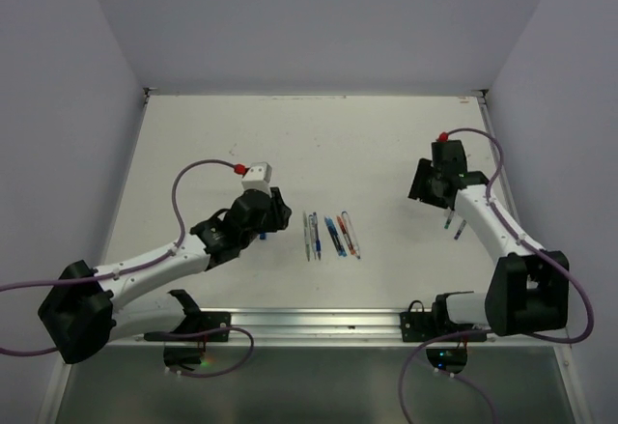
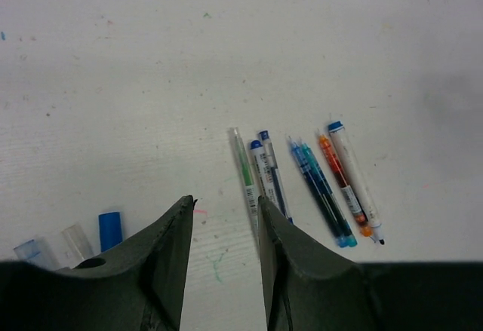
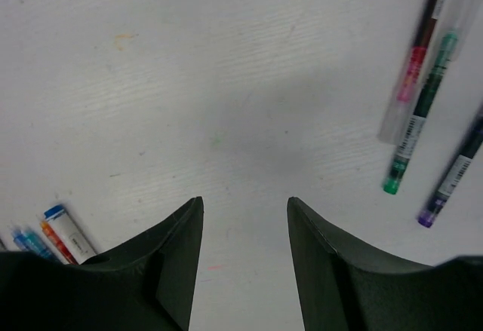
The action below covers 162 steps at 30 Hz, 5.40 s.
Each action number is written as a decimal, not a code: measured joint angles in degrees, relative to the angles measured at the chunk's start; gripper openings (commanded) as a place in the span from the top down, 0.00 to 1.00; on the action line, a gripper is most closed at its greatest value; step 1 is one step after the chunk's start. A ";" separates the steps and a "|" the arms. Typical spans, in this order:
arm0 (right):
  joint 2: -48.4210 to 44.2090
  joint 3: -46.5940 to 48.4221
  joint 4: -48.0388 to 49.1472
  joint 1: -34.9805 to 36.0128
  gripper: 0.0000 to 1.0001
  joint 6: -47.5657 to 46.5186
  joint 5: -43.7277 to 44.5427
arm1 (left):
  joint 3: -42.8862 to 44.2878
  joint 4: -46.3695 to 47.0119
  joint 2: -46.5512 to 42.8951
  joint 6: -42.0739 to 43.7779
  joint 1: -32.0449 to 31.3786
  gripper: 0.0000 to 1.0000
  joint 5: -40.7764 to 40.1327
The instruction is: Open the pen caps
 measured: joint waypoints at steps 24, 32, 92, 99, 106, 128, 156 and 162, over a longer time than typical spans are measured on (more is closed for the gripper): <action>9.14 7.56 -0.48 -19.47 0.62 0.24 1.77 | -12.09 19.89 -4.55 -0.55 -0.46 0.54 19.63; 13.73 6.23 0.90 -24.70 0.62 3.28 2.99 | -12.37 20.00 -6.01 -0.46 -0.68 0.54 20.11; -2.25 -12.96 25.86 18.47 1.00 5.60 -42.18 | 0.52 16.55 -3.58 -2.45 -0.70 0.50 24.11; -6.56 -18.23 40.79 19.96 1.00 11.34 -50.07 | -4.24 20.24 -6.43 -8.04 -0.70 0.57 23.96; -9.57 -18.99 47.54 19.96 1.00 14.14 -54.03 | -5.77 22.97 -4.70 -12.15 -0.55 0.56 24.44; -9.92 -19.76 53.22 19.91 1.00 16.87 -57.72 | -5.77 31.36 -1.01 -18.27 -0.37 0.55 26.43; -5.42 -21.38 60.35 20.28 0.71 21.09 -59.36 | -5.77 33.70 0.83 -20.39 0.37 1.00 28.48; -5.42 -21.38 59.76 21.57 0.67 20.41 -59.43 | -5.77 33.48 0.74 -20.87 0.42 1.00 28.09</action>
